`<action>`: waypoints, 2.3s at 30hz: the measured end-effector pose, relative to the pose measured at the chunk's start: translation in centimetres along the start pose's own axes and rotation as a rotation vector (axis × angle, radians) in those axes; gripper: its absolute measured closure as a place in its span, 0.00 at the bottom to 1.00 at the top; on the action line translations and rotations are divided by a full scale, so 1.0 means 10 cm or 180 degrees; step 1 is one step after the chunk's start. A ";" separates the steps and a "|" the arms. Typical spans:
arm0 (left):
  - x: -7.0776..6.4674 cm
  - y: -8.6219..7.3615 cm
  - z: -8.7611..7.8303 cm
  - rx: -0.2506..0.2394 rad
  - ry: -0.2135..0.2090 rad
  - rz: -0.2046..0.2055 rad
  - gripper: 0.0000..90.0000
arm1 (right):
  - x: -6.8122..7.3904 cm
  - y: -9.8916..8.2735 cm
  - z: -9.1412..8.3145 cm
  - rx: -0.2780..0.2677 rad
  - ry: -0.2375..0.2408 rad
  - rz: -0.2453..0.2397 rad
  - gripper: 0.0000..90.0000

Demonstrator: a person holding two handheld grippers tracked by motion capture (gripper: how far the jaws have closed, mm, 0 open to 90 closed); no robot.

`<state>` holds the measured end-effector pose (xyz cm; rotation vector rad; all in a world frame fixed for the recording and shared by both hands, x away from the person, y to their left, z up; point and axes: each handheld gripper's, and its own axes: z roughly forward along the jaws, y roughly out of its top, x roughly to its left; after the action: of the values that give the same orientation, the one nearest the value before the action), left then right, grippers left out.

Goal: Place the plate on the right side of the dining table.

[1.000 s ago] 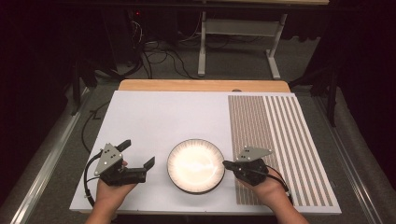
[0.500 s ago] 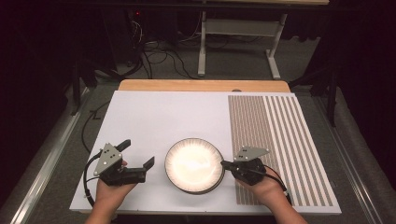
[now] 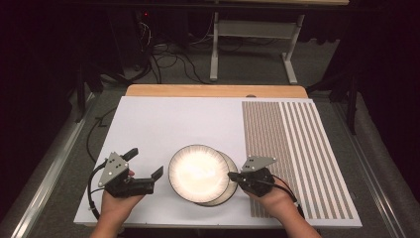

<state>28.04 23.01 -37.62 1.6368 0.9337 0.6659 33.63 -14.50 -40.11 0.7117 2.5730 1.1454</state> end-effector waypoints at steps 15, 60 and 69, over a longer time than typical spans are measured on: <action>-0.04 0.00 0.04 0.0027 -0.0046 -0.0046 0.00 | 0.08 0.05 0.14 0.0043 0.0089 -0.0061 1.00; -0.16 -0.20 0.53 0.1323 -0.0646 -0.0857 0.50 | 0.11 0.09 0.20 0.0088 0.0094 -0.0091 1.00; -0.13 -0.18 0.52 0.1250 -0.0631 -0.1009 0.59 | 0.11 0.08 0.20 0.0087 0.0061 -0.0111 1.00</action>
<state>31.17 19.37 -40.69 1.8001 1.1956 0.1020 33.78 -12.20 -40.82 0.6621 2.6110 1.1139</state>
